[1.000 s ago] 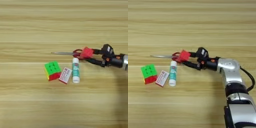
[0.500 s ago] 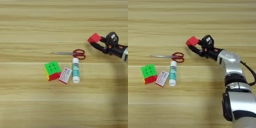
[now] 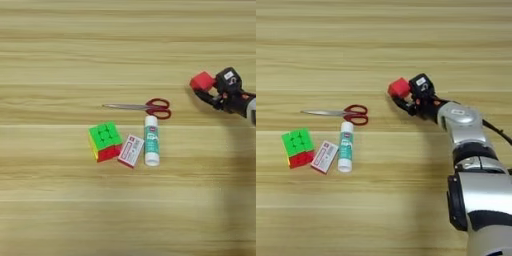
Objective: Move the objects on the table
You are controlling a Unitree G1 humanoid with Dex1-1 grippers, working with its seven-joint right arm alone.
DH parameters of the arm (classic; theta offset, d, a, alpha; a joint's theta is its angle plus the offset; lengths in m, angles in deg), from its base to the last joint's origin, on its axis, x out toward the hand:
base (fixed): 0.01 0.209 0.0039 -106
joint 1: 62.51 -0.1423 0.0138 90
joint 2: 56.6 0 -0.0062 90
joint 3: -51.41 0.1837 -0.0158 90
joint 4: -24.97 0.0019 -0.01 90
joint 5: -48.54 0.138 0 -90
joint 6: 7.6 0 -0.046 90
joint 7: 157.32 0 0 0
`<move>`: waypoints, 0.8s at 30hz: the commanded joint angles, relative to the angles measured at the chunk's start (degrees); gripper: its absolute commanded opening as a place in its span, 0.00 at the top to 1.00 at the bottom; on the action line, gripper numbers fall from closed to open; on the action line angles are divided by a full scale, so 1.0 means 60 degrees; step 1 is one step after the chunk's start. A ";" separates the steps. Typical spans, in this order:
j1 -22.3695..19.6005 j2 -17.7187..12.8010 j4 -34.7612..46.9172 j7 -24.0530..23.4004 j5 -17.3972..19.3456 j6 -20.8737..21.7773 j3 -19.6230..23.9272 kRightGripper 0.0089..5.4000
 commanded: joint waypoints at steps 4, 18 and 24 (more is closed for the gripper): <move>-0.0845 -0.0349 0.0000 -0.0481 -0.0360 -0.0049 -0.0199 0.56; -0.0785 -0.0283 -0.0329 -0.0379 -0.0414 -0.0311 -0.0242 0.56; -0.0814 -0.0296 -0.0380 -0.0483 -0.0416 -0.0385 -0.0223 0.46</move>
